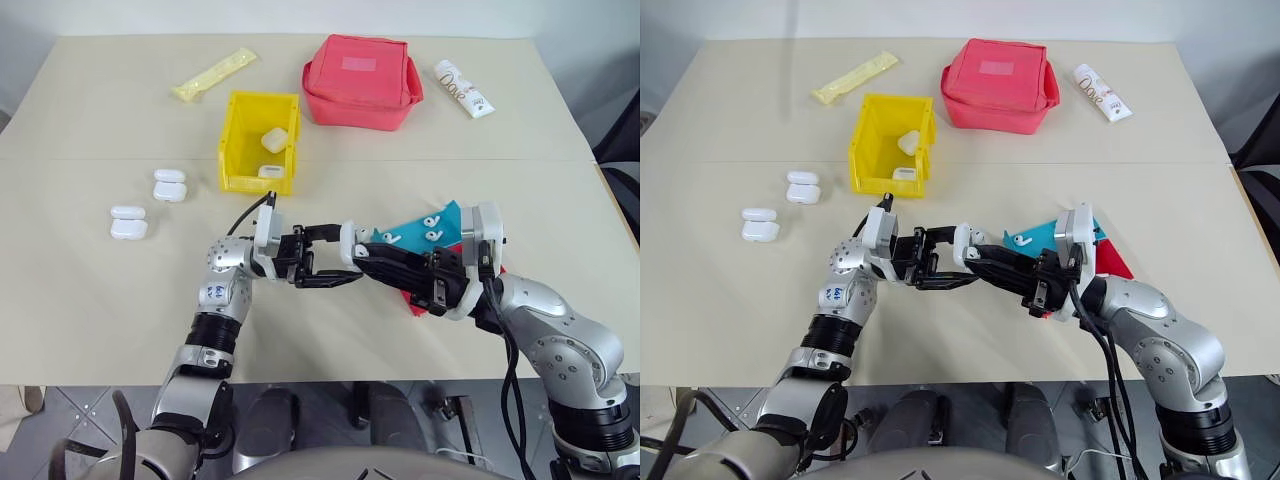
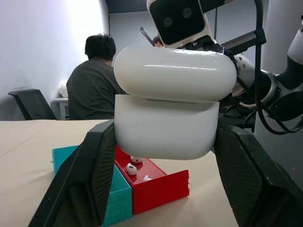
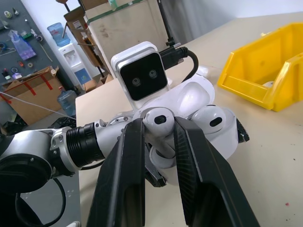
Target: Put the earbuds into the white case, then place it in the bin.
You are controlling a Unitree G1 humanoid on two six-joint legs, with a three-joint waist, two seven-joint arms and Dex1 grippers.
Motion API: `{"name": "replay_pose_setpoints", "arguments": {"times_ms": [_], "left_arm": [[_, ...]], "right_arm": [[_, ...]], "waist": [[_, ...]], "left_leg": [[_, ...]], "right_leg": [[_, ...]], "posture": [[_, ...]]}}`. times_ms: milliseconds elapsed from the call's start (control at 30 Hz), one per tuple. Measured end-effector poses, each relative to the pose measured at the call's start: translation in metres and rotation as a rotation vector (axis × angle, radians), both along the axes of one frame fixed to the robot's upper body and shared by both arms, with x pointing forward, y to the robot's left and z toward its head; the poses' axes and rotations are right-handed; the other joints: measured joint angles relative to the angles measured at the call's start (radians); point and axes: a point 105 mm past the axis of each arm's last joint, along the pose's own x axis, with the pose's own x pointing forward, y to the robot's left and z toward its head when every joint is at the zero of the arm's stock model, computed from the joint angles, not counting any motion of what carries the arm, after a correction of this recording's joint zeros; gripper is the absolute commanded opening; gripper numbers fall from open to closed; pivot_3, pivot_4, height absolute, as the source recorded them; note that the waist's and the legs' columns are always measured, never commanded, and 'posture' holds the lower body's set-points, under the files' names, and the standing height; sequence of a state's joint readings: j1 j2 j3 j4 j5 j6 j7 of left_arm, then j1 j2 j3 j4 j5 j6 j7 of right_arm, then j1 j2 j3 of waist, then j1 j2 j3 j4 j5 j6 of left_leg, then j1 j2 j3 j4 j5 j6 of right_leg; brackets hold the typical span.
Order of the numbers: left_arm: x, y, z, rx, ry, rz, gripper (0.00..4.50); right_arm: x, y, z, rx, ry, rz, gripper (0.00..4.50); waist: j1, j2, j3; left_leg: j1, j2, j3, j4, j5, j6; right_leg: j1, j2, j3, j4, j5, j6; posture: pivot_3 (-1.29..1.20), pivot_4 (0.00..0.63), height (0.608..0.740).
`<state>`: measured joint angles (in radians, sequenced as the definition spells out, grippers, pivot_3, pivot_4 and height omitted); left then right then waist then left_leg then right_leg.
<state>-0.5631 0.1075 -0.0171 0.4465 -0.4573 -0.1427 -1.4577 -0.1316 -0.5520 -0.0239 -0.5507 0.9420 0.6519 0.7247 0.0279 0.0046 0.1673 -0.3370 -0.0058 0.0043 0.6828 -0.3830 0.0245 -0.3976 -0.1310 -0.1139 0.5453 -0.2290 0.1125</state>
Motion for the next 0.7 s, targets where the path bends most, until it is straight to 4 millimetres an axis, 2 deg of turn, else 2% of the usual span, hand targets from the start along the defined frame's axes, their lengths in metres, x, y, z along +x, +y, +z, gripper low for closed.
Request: {"name": "replay_pose_setpoints", "arguments": {"times_ms": [333,400,500,700], "left_arm": [[0.0001,0.0001,0.0001,0.000,0.000,0.001,2.76],[0.0002,0.0001,0.0001,-0.001,0.000,0.002,2.76],[0.0014,0.0010,0.0007,-0.005,0.002,0.013,2.76],[0.0018,0.0012,0.0009,-0.006,0.002,0.016,2.76]], "right_arm": [[0.0000,0.0001,0.0004,-0.001,-0.002,-0.001,0.50],[-0.0001,0.0003,0.0007,-0.001,-0.003,-0.001,1.23],[-0.0026,0.0026,0.0037,-0.005,-0.020,0.012,2.04],[-0.0027,0.0037,0.0054,-0.008,-0.029,0.007,2.04]], "waist": [[0.000,0.000,0.000],[0.000,0.000,0.000],[0.000,0.000,0.000],[0.000,0.000,0.000]], "left_leg": [[0.000,0.000,0.000,0.000,0.000,0.000],[0.000,0.000,0.000,0.000,0.000,0.000],[0.000,0.000,0.000,0.000,0.000,0.000],[0.000,0.000,0.000,0.000,0.000,0.000]], "right_leg": [[0.000,0.000,0.000,0.000,0.000,0.000],[0.000,0.000,0.000,-0.001,0.000,0.000],[0.000,0.000,0.000,-0.001,0.000,0.000],[0.000,0.000,0.000,-0.001,0.000,0.000]], "posture": [[0.00,0.150,0.740],[0.00,0.150,0.740],[0.00,0.150,0.740],[0.00,0.150,0.740]]}}
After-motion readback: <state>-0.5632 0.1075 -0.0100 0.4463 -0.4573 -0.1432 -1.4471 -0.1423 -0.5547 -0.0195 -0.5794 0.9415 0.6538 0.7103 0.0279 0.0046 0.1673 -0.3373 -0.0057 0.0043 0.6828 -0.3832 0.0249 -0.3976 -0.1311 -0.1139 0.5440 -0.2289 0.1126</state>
